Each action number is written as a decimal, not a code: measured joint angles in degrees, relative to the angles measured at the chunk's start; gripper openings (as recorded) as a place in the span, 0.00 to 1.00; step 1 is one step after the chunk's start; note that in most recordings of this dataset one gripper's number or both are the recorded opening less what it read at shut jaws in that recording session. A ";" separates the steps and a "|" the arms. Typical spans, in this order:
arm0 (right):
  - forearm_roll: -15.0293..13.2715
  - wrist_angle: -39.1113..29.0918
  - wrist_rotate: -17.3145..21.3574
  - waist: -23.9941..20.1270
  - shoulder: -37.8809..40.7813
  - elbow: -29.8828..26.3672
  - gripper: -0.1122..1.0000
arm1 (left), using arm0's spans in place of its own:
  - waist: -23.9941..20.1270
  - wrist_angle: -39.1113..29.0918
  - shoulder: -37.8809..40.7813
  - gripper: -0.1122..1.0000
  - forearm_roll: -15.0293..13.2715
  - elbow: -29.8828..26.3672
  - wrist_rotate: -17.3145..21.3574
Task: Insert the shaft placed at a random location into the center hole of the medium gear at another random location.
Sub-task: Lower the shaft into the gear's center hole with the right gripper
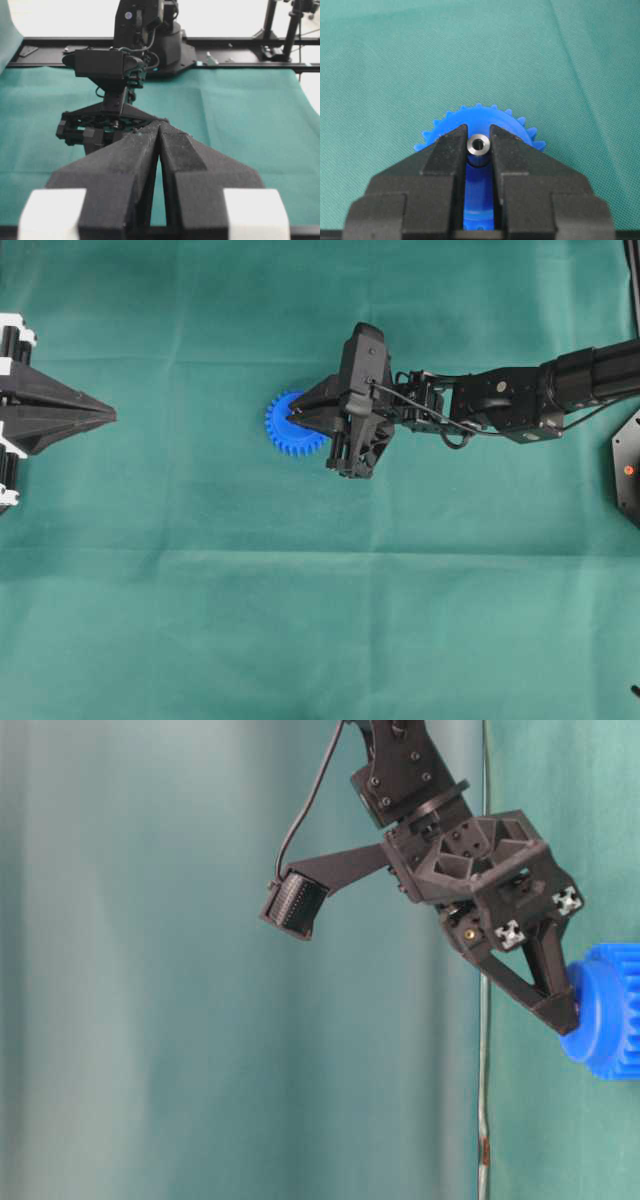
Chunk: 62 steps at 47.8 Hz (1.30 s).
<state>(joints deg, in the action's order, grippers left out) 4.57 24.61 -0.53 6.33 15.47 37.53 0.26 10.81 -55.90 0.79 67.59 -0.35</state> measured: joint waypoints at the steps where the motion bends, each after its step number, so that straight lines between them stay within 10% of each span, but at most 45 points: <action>1: 0.00 0.00 0.00 0.00 0.00 0.00 0.22 | 0.00 0.00 0.00 0.10 0.00 -0.09 0.00; 24: 0.09 0.00 0.35 0.00 0.09 -0.09 0.24 | 0.00 0.00 0.00 0.10 0.00 -0.09 0.00; 37: 0.09 0.00 0.79 0.00 -0.35 -0.09 0.87 | 0.00 -0.18 0.00 0.10 0.00 -0.09 0.00; 62: 0.09 -3.25 0.79 0.00 -9.93 4.39 0.81 | 0.00 -0.09 0.00 0.10 0.00 0.00 0.00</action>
<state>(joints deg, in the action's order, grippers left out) 4.66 21.36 0.26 6.33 5.54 41.92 0.26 10.72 -55.90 0.79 67.59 -0.35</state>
